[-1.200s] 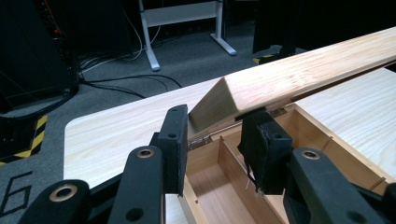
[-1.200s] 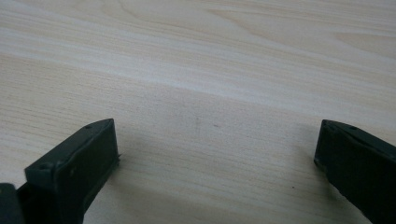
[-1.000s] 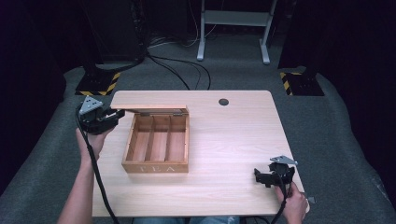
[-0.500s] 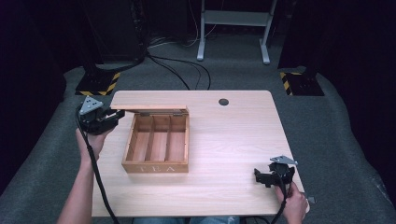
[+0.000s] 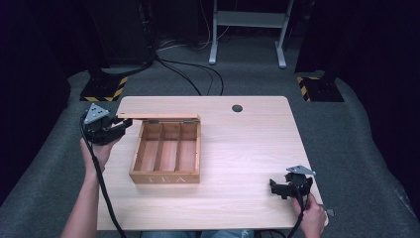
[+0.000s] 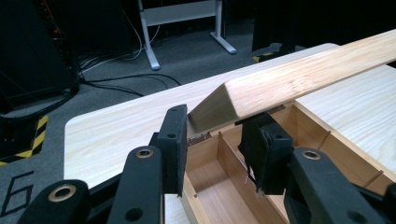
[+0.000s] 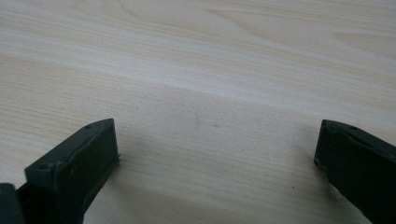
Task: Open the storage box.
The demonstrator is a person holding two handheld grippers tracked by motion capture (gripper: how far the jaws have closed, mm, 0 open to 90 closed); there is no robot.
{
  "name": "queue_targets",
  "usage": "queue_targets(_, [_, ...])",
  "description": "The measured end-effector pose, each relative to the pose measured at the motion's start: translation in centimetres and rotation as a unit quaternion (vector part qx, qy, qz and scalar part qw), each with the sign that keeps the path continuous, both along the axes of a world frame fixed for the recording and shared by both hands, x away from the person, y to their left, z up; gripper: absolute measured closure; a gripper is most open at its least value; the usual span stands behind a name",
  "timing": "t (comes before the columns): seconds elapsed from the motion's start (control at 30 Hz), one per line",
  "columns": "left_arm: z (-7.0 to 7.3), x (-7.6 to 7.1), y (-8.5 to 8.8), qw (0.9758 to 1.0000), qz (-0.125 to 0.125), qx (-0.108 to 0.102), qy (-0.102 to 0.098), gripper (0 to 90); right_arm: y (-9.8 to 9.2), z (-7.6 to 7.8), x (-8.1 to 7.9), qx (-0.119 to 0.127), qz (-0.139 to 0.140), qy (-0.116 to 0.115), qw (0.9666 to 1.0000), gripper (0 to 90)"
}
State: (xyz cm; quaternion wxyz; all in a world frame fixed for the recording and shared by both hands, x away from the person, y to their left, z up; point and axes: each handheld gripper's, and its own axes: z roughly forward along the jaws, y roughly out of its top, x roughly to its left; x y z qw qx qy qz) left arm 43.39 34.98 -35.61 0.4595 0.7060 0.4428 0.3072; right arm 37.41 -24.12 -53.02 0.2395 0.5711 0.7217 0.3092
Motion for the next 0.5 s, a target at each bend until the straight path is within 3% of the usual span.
queue_targets(0.5, [-1.2,-1.5,-0.1,1.0000,0.000,0.008,-0.004,60.7,0.0,0.0,0.0,0.000,0.000,0.000,1.0000,0.0])
